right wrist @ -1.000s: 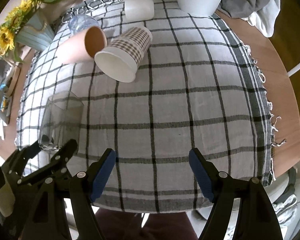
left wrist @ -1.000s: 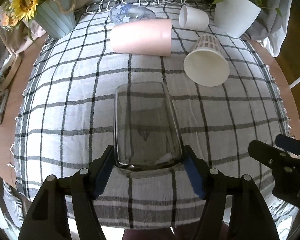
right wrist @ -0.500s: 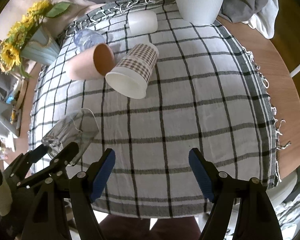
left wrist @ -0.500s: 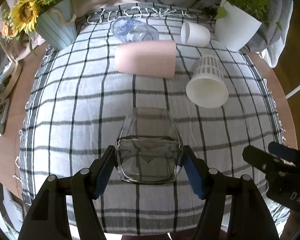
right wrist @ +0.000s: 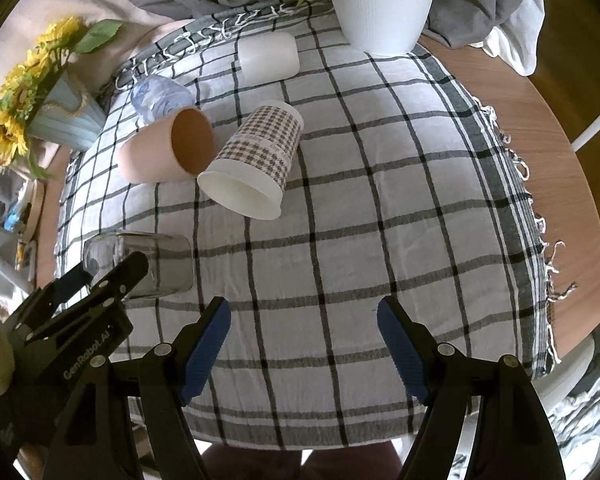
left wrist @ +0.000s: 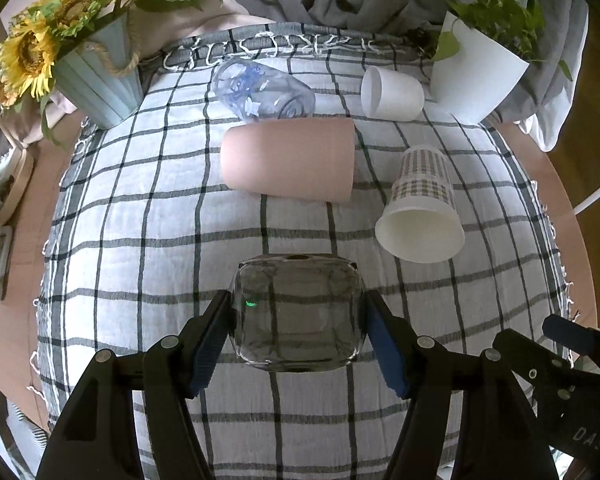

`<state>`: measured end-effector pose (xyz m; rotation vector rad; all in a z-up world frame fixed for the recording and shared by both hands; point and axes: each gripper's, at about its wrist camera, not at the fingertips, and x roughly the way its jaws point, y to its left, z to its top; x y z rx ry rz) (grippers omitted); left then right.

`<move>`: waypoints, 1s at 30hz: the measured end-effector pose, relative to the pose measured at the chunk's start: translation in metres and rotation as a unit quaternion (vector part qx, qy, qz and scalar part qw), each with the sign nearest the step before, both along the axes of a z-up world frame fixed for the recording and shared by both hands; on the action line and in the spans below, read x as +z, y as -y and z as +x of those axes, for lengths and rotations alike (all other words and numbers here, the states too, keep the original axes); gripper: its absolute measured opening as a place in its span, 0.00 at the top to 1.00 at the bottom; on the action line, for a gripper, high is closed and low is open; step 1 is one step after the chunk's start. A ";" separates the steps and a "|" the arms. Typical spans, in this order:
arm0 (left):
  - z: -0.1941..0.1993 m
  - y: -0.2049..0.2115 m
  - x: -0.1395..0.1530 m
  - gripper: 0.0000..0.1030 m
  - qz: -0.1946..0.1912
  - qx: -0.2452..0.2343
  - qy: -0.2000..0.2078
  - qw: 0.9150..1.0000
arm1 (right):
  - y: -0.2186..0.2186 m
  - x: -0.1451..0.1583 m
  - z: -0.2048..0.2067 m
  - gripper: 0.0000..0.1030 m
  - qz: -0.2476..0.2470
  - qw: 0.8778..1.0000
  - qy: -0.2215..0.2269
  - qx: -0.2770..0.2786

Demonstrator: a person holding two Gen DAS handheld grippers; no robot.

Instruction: Flip cup upside down

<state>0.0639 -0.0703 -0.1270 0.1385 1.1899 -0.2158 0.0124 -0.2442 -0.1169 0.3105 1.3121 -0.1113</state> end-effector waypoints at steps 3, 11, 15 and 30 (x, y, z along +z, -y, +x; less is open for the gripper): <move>0.003 0.000 0.000 0.36 -0.002 -0.001 -0.002 1.000 | 0.000 -0.001 0.001 0.26 0.000 1.000 -0.002 -0.004; 0.001 0.001 0.000 0.36 0.000 -0.008 -0.007 1.000 | -0.001 0.001 0.001 0.26 -0.007 1.000 -0.002 -0.005; -0.005 -0.002 0.010 0.24 -0.019 -0.005 -0.006 1.000 | 0.000 0.006 -0.003 0.18 -0.011 1.000 0.001 -0.015; -0.047 -0.040 0.065 0.06 -0.016 0.036 0.045 0.998 | -0.014 0.057 -0.036 0.16 -0.028 0.997 0.071 -0.011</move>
